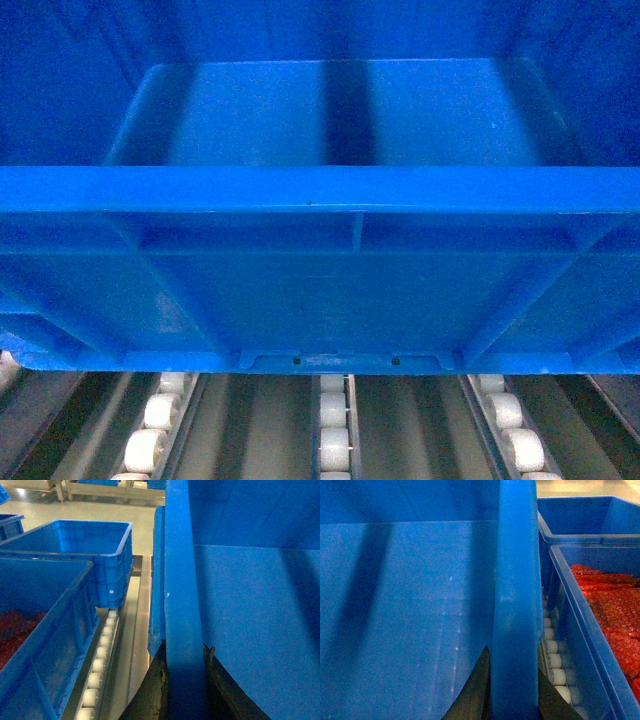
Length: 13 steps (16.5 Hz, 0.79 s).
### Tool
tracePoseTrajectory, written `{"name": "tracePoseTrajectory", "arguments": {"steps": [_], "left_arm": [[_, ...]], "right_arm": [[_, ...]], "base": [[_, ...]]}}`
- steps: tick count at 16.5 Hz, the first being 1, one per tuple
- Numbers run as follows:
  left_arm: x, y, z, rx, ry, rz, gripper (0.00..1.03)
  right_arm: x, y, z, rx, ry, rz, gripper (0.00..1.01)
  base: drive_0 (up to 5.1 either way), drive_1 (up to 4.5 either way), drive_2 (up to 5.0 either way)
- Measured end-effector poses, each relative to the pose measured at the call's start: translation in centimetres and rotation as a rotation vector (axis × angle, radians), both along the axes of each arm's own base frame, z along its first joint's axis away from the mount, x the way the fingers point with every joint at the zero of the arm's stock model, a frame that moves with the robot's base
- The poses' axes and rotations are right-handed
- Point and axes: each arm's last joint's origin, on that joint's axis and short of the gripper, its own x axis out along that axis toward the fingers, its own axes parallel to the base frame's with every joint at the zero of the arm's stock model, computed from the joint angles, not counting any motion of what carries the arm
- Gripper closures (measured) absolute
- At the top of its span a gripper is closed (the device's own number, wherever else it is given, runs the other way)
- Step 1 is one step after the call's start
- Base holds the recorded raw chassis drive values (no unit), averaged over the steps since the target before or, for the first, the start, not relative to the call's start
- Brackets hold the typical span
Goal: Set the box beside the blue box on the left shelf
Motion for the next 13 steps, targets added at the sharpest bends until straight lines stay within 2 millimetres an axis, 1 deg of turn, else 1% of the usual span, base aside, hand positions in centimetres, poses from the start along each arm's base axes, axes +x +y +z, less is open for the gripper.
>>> {"name": "tracePoseTrajectory", "arguments": {"steps": [13], "left_arm": [[0.00,0.00,0.00,0.000,0.000,0.000,0.94]], "right_arm": [[0.00,0.00,0.00,0.000,0.000,0.000,0.93]], "base": [[0.0,0.00,0.0]]}}
